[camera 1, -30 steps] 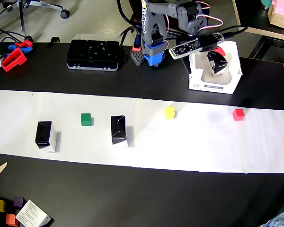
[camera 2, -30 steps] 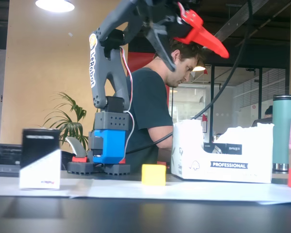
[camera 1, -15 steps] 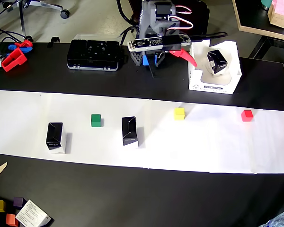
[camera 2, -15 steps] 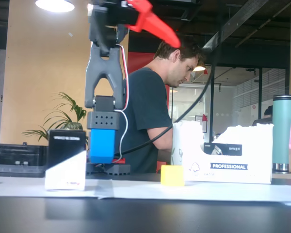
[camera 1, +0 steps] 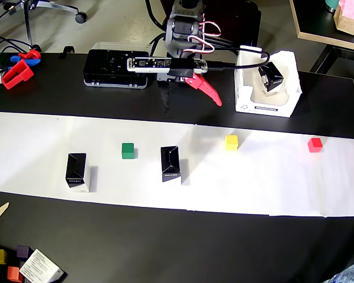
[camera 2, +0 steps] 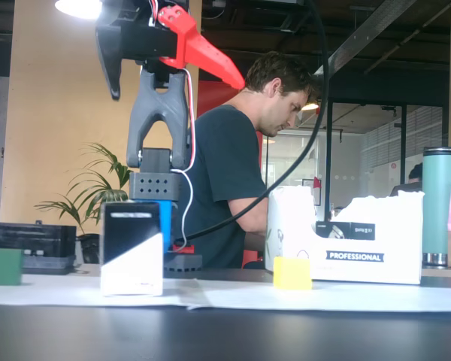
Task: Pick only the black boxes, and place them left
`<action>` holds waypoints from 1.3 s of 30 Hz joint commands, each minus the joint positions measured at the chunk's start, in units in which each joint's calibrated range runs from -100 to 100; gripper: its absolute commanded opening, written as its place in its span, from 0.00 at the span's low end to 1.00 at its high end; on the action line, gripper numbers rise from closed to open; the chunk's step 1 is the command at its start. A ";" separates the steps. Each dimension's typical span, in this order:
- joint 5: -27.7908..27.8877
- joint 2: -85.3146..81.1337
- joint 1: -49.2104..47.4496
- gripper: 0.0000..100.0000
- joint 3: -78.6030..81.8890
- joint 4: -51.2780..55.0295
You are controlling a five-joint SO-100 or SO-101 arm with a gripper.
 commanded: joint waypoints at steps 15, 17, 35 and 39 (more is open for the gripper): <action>0.16 24.16 -2.38 0.53 -7.24 -20.03; -0.10 26.05 -3.77 0.53 -9.19 -20.03; -0.32 38.54 -9.83 0.53 -16.11 -20.11; -6.05 39.09 -12.78 0.50 -16.20 -20.03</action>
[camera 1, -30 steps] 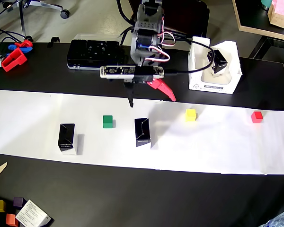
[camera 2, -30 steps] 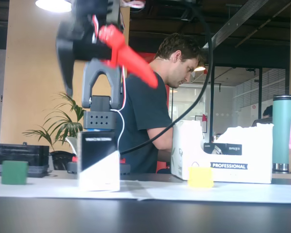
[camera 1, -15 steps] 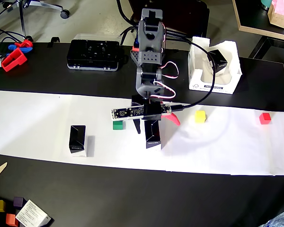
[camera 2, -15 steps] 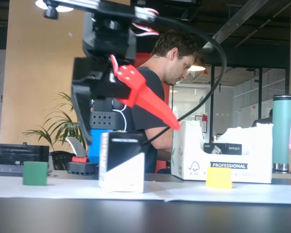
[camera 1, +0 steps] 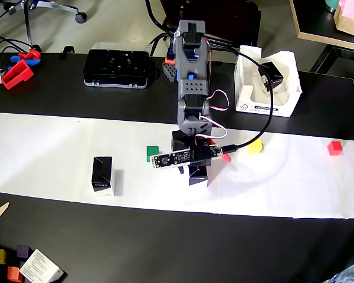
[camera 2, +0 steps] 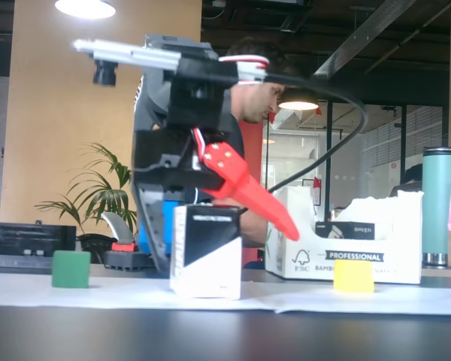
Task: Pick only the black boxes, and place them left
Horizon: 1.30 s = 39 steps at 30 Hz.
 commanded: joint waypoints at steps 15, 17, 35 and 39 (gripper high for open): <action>-17.90 -2.64 -19.11 0.09 -12.61 7.30; -19.64 -2.64 -21.63 0.09 -18.37 12.70; -26.27 -19.95 -45.27 0.09 -22.36 25.50; -27.27 -28.01 -52.03 0.09 -14.82 25.50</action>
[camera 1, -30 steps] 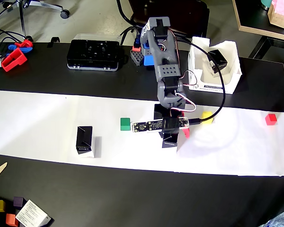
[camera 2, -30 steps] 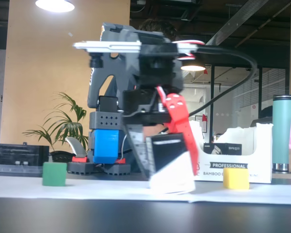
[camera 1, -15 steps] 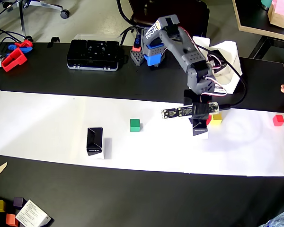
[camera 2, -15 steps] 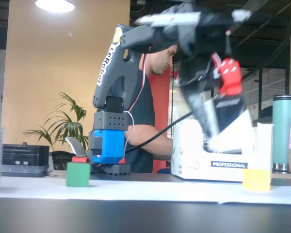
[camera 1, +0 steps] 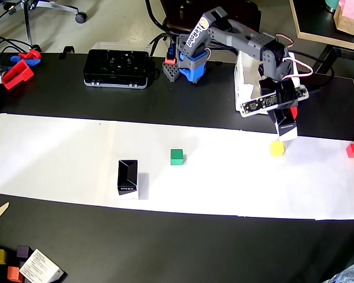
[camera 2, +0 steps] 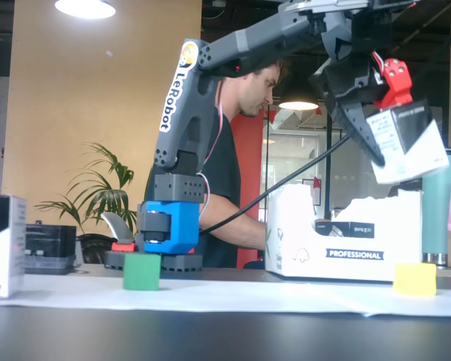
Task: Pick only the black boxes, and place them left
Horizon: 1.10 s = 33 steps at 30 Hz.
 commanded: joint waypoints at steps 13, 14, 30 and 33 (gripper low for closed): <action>-1.13 -36.39 -20.98 0.09 33.32 0.24; -1.13 -37.97 -22.11 0.09 35.63 0.24; -0.82 -51.32 -27.74 0.29 64.26 0.24; -0.61 -53.30 -27.56 0.42 66.30 0.24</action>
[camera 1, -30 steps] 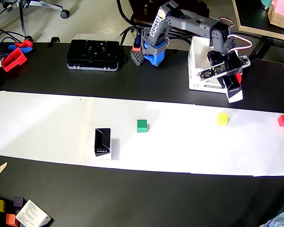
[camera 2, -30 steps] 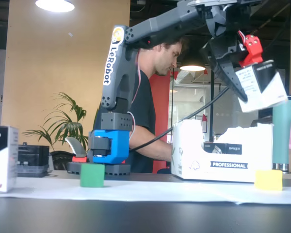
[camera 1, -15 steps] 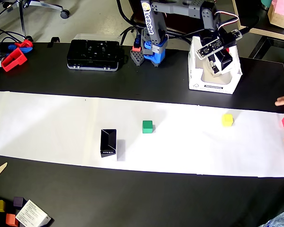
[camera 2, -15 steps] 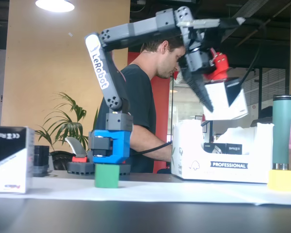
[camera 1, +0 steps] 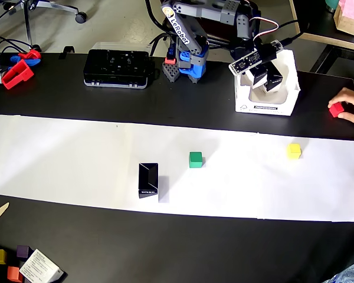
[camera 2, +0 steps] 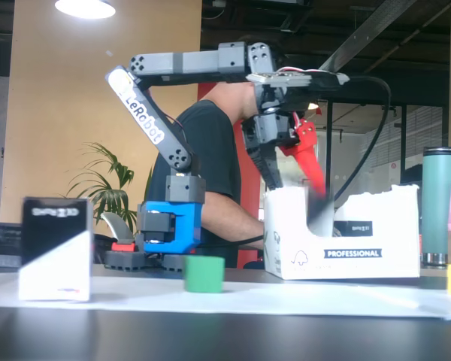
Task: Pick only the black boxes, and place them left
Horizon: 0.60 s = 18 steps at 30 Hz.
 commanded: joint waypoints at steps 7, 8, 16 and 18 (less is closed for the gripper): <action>2.94 -10.40 0.76 0.49 0.46 0.84; 4.67 -11.51 2.24 0.49 0.01 0.61; 15.73 -20.12 18.78 0.50 -5.04 0.29; 17.83 -20.91 23.98 0.50 -7.26 0.29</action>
